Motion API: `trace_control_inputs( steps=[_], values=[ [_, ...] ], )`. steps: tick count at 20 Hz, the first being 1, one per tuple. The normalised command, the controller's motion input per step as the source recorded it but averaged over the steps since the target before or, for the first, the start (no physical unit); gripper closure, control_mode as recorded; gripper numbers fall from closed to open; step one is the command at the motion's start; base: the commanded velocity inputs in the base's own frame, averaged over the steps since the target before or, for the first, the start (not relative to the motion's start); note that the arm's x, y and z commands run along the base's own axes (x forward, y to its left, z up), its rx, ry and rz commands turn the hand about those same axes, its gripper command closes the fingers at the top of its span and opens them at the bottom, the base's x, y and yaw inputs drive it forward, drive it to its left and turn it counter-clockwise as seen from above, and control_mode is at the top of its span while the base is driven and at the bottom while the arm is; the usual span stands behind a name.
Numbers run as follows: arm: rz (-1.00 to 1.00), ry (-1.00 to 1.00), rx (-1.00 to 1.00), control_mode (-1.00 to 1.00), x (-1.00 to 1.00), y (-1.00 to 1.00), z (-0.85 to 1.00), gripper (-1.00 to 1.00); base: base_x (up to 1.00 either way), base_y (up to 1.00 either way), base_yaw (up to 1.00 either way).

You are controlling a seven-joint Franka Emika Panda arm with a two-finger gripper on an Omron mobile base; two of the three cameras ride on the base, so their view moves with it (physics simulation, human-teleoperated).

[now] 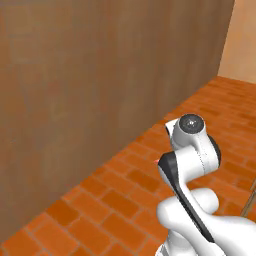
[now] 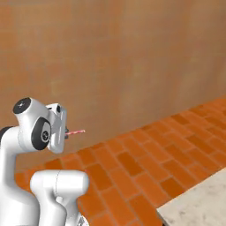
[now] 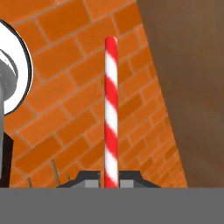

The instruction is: Take a straw from the drawer in front and place it inside the glass cup on the dining counter.

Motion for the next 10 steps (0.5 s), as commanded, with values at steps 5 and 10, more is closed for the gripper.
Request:
trace_control_inputs(
  steps=[5,10],
  values=[
    [0.0,0.0,0.0,1.0,0.0,0.0,0.0,1.0,0.66,0.06,-0.74],
    [0.0,0.0,0.0,1.0,0.0,0.0,0.0,1.0,0.7,0.01,-0.72]
  ],
)
